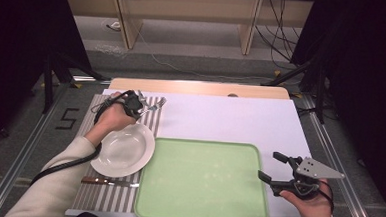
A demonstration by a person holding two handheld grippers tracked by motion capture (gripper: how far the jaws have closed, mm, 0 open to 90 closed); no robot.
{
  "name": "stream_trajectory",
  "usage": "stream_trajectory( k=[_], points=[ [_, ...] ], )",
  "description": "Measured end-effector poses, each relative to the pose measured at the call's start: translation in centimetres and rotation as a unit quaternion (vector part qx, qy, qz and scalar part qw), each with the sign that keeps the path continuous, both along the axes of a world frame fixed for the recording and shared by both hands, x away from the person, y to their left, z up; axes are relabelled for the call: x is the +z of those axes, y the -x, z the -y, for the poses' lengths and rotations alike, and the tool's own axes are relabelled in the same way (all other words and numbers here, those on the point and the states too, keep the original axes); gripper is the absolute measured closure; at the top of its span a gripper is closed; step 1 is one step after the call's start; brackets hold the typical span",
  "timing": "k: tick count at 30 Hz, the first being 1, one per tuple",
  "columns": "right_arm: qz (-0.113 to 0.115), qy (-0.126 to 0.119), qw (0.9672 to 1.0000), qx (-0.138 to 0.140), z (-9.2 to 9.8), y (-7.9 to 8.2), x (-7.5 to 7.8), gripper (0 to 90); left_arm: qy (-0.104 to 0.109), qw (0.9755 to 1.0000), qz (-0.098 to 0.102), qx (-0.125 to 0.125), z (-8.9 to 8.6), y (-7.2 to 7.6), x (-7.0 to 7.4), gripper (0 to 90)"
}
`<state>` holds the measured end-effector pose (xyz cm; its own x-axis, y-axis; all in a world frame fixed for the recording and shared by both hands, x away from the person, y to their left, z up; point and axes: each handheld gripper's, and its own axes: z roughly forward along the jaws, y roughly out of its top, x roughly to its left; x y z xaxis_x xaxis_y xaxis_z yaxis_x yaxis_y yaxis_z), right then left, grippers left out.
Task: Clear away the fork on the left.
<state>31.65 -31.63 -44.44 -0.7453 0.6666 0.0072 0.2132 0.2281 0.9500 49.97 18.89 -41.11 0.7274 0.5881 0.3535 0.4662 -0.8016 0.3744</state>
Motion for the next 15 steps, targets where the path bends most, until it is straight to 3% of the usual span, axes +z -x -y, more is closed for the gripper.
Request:
stream_trajectory(
  k=[15],
  points=[
    [0.0, -0.001, 1.0, -0.001, 0.0, 0.0, 0.0, 16.1, 0.009, 0.9997, -0.013, -0.021, 2.3, 3.9, 0.5, 76.9]
  ],
)
